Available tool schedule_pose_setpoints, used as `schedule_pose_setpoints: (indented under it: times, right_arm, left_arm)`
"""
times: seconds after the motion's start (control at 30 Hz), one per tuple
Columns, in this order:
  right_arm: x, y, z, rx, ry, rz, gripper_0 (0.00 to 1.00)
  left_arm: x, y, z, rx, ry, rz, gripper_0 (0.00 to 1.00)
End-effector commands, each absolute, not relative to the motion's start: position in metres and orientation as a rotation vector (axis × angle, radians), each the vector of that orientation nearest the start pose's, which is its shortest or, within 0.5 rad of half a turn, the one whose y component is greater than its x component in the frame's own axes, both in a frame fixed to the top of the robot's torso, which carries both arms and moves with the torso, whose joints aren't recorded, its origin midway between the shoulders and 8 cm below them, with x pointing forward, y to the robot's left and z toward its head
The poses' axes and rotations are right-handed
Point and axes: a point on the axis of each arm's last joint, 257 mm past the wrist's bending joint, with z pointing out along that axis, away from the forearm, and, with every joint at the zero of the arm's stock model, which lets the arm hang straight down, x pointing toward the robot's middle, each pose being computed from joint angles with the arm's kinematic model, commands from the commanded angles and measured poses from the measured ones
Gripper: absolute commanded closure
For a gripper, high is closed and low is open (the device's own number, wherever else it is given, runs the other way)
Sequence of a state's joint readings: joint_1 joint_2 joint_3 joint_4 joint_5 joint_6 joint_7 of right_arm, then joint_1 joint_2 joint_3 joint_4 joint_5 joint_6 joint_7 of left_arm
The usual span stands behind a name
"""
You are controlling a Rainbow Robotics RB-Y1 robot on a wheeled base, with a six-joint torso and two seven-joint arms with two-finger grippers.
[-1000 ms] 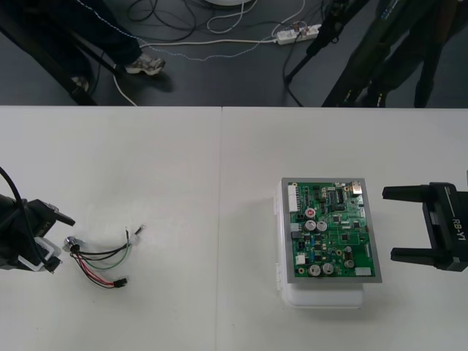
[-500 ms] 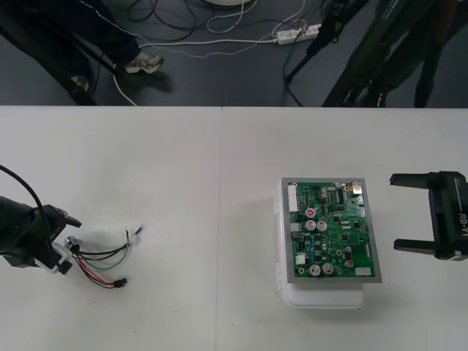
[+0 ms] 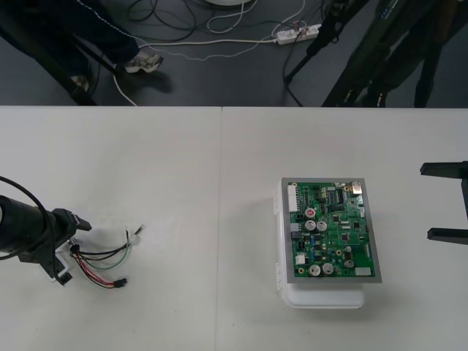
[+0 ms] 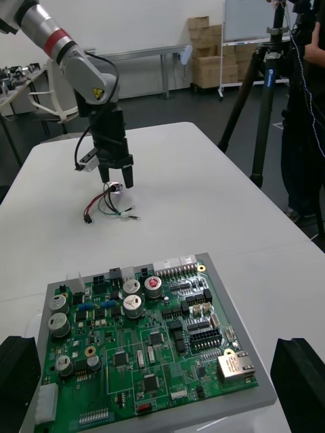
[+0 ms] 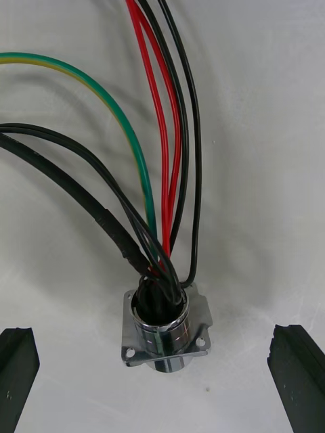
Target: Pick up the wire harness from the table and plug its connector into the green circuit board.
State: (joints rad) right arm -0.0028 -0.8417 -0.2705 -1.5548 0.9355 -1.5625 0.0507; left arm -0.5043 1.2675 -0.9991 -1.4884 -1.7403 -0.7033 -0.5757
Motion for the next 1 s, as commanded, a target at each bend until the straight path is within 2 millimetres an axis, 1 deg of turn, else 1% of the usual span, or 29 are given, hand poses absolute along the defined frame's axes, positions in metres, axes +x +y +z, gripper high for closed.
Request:
schedule_pose_setpoints:
  times: [0.03, 0.17, 0.33, 0.57, 0.67, 0.7, 0.73, 0.77, 0.8, 0.83, 1.0]
  right_arm:
    - [0.341, -0.266, -0.097, -1.347, 1.221, 0.725, 0.00]
    - [0.341, -0.265, -0.090, -1.337, 1.191, 0.730, 0.00]
    - [0.339, -0.264, -0.083, -1.327, 1.166, 0.738, 0.00]
    - [0.333, -0.262, -0.075, -1.321, 1.143, 0.779, 0.00]
    - [0.332, -0.264, -0.077, -1.336, 1.146, 0.774, 0.00]
    - [0.331, -0.265, -0.077, -1.341, 1.148, 0.770, 0.00]
    - [0.332, -0.265, -0.076, -1.343, 1.146, 0.767, 0.00]
    - [0.331, -0.266, -0.077, -1.347, 1.147, 0.766, 0.00]
    - [0.331, -0.266, -0.077, -1.353, 1.147, 0.760, 0.00]
    - [0.332, -0.267, -0.077, -1.357, 1.146, 0.757, 0.00]
    - [0.329, -0.265, -0.082, -1.376, 1.141, 0.757, 0.00]
  left_arm:
    - [0.427, 0.370, -0.367, -3.211, -0.987, -0.546, 0.00]
    - [0.426, 0.369, -0.377, -3.202, -0.995, -0.521, 0.00]
    - [0.427, 0.373, -0.383, -3.191, -1.010, -0.515, 0.00]
    - [0.428, 0.374, -0.383, -3.189, -1.001, -0.520, 0.00]
    - [0.427, 0.375, -0.384, -3.188, -0.996, -0.517, 0.00]
    - [0.427, 0.374, -0.384, -3.192, -0.990, -0.518, 0.10]
    - [0.426, 0.373, -0.385, -3.192, -0.989, -0.513, 0.16]
    - [0.426, 0.373, -0.386, -3.193, -0.984, -0.511, 0.36]
    - [0.425, 0.373, -0.387, -3.193, -0.981, -0.509, 0.80]
    - [0.424, 0.373, -0.388, -3.193, -0.978, -0.504, 1.00]
    - [0.419, 0.370, -0.395, -3.199, -0.943, -0.485, 1.00]
